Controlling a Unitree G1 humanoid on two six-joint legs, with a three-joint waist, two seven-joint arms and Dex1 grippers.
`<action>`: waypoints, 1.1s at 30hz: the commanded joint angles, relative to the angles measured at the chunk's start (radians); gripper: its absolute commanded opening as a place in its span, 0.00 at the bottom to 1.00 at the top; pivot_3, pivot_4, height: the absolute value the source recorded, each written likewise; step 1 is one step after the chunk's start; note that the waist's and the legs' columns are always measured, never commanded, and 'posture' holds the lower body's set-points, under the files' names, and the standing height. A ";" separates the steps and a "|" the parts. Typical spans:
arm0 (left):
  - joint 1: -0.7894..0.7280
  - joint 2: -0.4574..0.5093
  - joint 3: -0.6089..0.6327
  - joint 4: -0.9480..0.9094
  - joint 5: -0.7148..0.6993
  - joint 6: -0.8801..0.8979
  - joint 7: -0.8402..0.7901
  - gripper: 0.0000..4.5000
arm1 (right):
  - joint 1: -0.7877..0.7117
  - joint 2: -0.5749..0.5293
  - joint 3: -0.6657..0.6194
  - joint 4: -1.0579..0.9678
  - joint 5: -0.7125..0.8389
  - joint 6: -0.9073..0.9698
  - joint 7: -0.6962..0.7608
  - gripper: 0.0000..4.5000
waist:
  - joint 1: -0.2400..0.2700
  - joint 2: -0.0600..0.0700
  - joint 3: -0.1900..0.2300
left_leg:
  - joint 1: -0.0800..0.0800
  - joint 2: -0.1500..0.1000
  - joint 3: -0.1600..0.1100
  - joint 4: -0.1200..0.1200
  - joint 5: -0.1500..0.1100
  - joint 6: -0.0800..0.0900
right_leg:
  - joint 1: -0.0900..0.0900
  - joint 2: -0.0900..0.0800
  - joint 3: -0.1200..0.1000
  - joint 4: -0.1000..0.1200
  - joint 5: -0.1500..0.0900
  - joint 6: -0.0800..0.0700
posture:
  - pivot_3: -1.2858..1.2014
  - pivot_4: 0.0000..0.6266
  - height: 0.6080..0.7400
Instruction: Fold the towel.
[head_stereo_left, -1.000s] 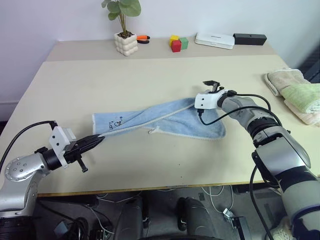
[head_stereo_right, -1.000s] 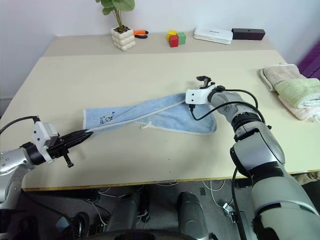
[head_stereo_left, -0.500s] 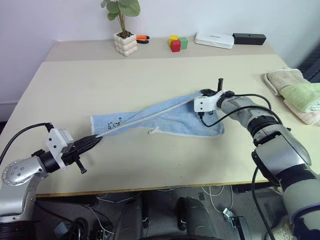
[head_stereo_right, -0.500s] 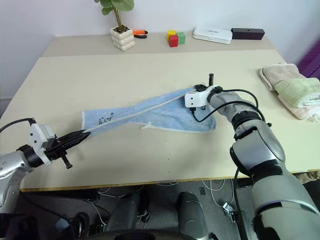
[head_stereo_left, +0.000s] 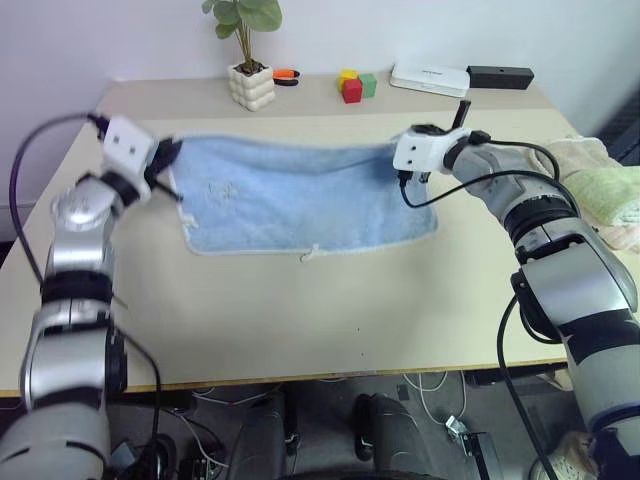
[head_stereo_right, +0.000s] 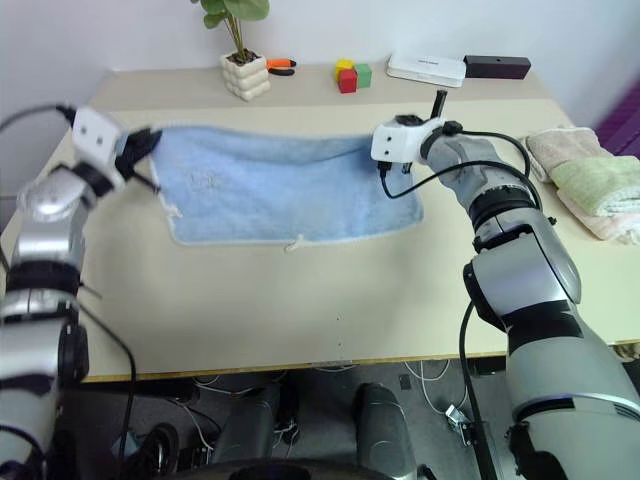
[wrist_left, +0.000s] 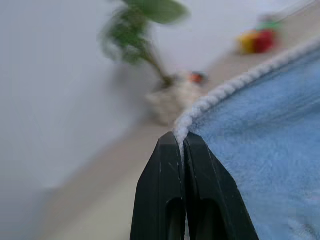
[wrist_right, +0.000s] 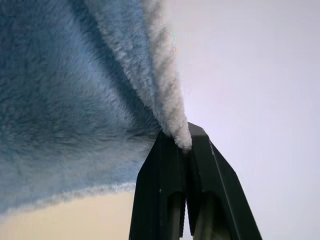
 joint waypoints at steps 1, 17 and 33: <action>-0.124 0.088 -0.015 0.086 0.069 -0.130 0.091 0.00 | -0.097 -0.060 -0.053 -0.020 0.022 0.008 -0.100 0.01 | -0.002 0.000 0.000 | 0.000 0.000 0.002 -0.003 0.000 0.000 | -0.002 0.000 0.000 -0.001 0.000 0.000 | 0.52 0.24 1.00; 0.405 0.151 0.062 -0.152 -0.244 -0.281 -0.617 0.00 | 0.540 -0.253 -0.158 -0.591 0.334 -0.139 0.578 0.01 | 0.000 0.000 0.000 | 0.016 0.002 0.017 -0.010 0.000 0.000 | 0.002 -0.003 0.007 -0.001 -0.001 0.001 | 0.52 0.24 1.00; 0.986 0.296 0.175 -0.631 -0.492 0.021 -0.924 0.00 | 0.956 -0.662 -0.292 -1.354 0.784 0.273 1.323 0.01 | 0.007 -0.001 -0.001 | 0.019 0.006 0.016 -0.006 -0.007 0.010 | 0.002 -0.004 0.011 0.000 -0.001 -0.001 | 0.52 0.24 1.00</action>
